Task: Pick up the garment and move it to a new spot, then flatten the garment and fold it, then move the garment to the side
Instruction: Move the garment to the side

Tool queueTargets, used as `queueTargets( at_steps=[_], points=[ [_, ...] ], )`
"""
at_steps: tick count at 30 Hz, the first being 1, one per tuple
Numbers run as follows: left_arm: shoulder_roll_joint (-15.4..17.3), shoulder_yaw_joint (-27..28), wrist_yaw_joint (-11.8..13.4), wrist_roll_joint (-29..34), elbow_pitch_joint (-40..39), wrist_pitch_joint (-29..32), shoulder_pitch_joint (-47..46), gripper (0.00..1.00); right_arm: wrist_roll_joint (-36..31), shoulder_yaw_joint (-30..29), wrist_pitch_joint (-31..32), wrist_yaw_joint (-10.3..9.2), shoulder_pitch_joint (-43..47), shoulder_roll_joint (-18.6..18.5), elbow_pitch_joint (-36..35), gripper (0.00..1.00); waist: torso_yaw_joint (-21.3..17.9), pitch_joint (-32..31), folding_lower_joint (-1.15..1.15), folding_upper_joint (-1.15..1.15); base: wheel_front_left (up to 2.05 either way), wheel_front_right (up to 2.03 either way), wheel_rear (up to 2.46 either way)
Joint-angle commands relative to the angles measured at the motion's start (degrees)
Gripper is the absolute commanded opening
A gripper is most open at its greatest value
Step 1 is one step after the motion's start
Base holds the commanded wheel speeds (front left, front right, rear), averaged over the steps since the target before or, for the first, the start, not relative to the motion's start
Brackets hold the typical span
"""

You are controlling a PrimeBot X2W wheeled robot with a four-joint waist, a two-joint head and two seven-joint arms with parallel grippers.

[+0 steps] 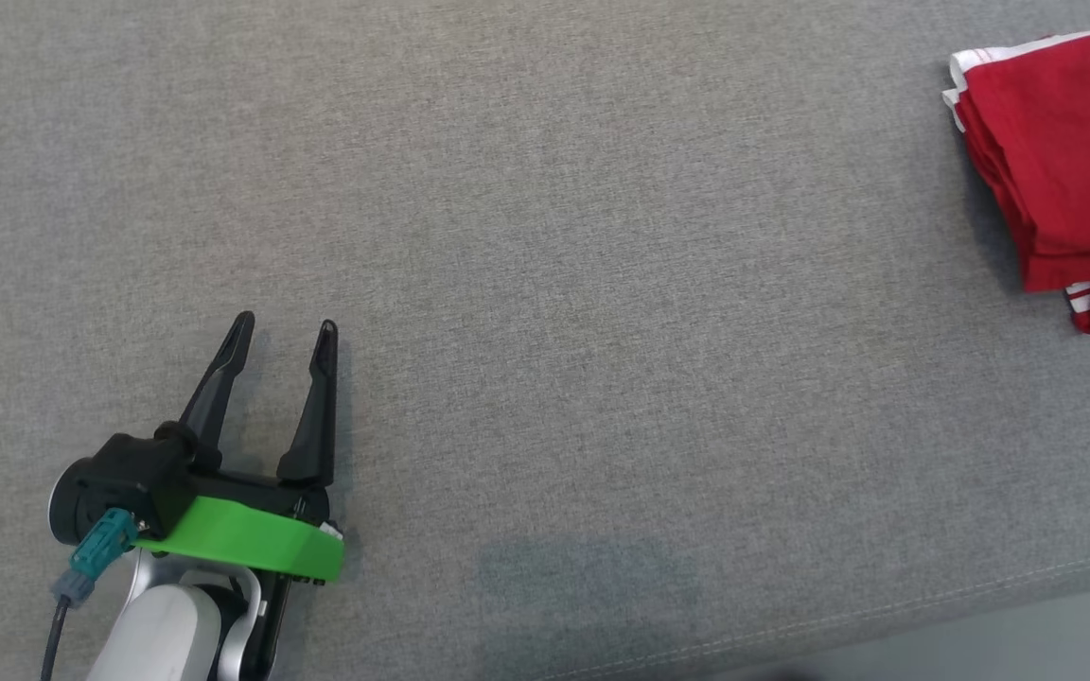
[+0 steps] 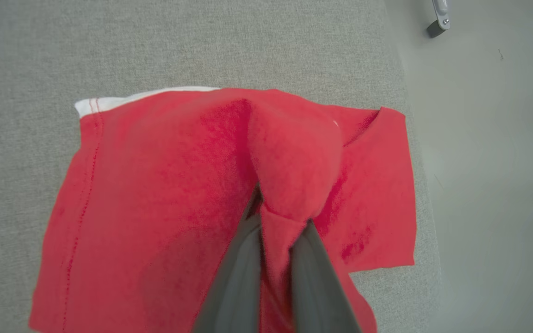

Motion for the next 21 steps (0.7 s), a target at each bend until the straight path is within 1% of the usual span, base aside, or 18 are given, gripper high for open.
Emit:
queueTargets(
  at_steps=[1, 3, 8, 11, 12, 13, 14, 15, 16, 21],
  points=[
    [-0.13, 0.15, 0.1, -0.58, 0.24, -0.46, -0.27, 1.0, -1.31, -0.2, 0.78, 0.0, 1.88, -1.37, -0.06, 0.0, 1.54, 0.56, 0.0, 0.0, 0.0, 0.0, 0.0],
    [-0.18, 0.04, 0.12, -0.52, 0.35, -0.54, -0.32, 1.0, -1.94, -0.76, 1.37, 0.0, 3.13, -1.86, 0.35, 0.0, 1.86, 0.57, 0.0, 0.0, 0.0, 0.0, 0.0],
    [-0.15, -0.17, 0.2, -0.52, 0.41, -0.56, -0.6, 1.0, -3.3, -1.83, 1.25, 0.0, 6.35, -1.22, 1.07, 0.0, 2.09, 0.6, 0.0, 0.0, 0.0, 0.0, 0.0],
    [0.05, -0.24, 0.25, -0.59, 0.42, -0.44, -0.87, 1.0, -5.57, -2.76, -0.78, -0.02, 8.09, -0.56, 1.71, 0.0, 2.0, 0.64, 0.0, 0.0, 0.0, 0.0, 0.0],
    [0.13, -0.28, 0.26, -0.6, 0.41, -0.36, -0.97, 1.0, -6.37, -2.54, -1.58, -0.01, 8.89, -0.27, 1.87, 0.06, 1.96, 0.65, 0.0, 0.0, 0.0, 0.0, 0.0],
    [0.26, -0.34, 0.25, -0.56, 0.41, -0.26, -1.06, 1.0, -7.19, -2.47, -2.57, -0.01, 9.27, 0.06, 2.05, 0.3, 1.91, 0.63, 0.0, 0.0, 0.0, 0.0, 0.0],
    [0.37, -0.33, 0.3, -0.56, 0.39, -0.25, -1.14, 1.0, -8.13, -2.69, -3.92, -0.01, 9.37, 0.28, 2.15, 0.46, 1.83, 0.59, 0.0, 0.0, 0.0, 0.0, 0.0],
    [0.45, -0.31, 0.34, -0.6, 0.36, -0.1, -1.16, 1.0, -9.08, -2.8, -5.15, -0.01, 9.59, 0.49, 2.34, 0.82, 1.74, 0.54, 0.0, 0.0, 0.0, 0.0, 0.0],
    [0.59, -0.34, 0.38, -0.56, 0.36, -0.07, -1.1, 1.0, -9.76, -2.85, -6.12, -0.02, 9.9, 0.87, 2.8, 1.0, 1.62, 0.4, 0.0, 0.0, 0.0, 0.0, 0.0],
    [0.96, -0.46, 0.57, -0.76, 0.19, 0.39, -0.57, 1.0, -12.76, -3.7, -9.88, -0.01, 10.32, 2.55, 6.05, 1.0, 1.22, -0.47, 0.0, 0.0, 0.0, 0.0, 0.0]
  ],
)
